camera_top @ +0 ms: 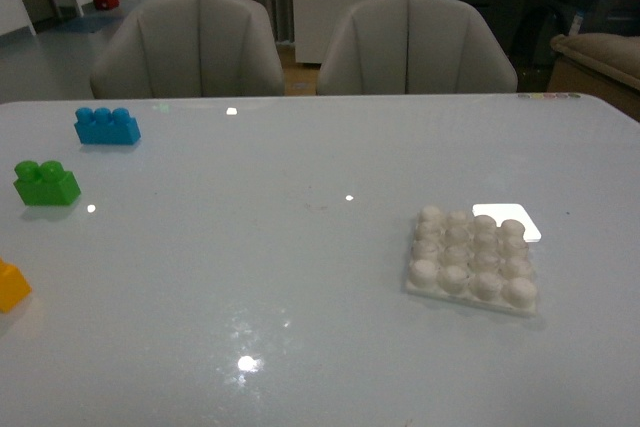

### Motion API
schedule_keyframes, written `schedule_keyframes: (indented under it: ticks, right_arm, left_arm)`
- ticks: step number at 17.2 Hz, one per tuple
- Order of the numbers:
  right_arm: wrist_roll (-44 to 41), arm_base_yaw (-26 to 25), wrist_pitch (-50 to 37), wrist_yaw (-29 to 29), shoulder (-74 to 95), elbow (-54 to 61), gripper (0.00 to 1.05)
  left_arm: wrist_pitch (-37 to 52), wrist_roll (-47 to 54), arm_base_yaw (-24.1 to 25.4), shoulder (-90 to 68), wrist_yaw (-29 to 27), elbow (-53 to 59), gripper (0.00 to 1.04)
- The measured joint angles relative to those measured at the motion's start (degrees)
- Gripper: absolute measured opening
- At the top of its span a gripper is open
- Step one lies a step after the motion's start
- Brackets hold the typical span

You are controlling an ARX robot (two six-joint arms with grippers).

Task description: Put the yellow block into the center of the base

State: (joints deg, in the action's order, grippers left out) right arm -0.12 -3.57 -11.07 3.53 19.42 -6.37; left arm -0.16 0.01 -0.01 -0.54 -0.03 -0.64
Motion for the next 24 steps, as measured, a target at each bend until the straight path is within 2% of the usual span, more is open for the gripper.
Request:
schedule_keyframes:
  ticks: [2, 4, 7, 10, 13, 17, 24]
  right_arm:
    - [-0.2, -1.4, -11.5, -1.8, 13.2, -6.2, 0.98]
    - [-0.1, -1.7, -18.2, -3.5, 30.1, -15.3, 0.98]
    - [-0.3, -1.7, -16.9, -2.2, 46.1, -24.7, 0.98]
    - [-1.4, -0.7, -10.2, 0.3, 70.2, -37.9, 0.98]
    - [0.6, 2.7, -4.3, 1.2, 85.9, -43.8, 0.98]
    - [6.6, 6.4, -1.1, 0.5, 97.2, -51.4, 0.98]
    - [15.9, 10.0, 4.8, -2.9, 105.6, -60.0, 0.98]
  left_arm:
    - [0.0, 0.0, 0.0, 0.0, 0.0, 0.0, 0.98]
    - [0.0, 0.0, 0.0, 0.0, 0.0, 0.0, 0.98]
    - [0.0, 0.0, 0.0, 0.0, 0.0, 0.0, 0.98]
    - [0.0, 0.0, 0.0, 0.0, 0.0, 0.0, 0.98]
    - [0.0, 0.0, 0.0, 0.0, 0.0, 0.0, 0.98]
    - [0.0, 0.0, 0.0, 0.0, 0.0, 0.0, 0.98]
    - [0.0, 0.0, 0.0, 0.0, 0.0, 0.0, 0.98]
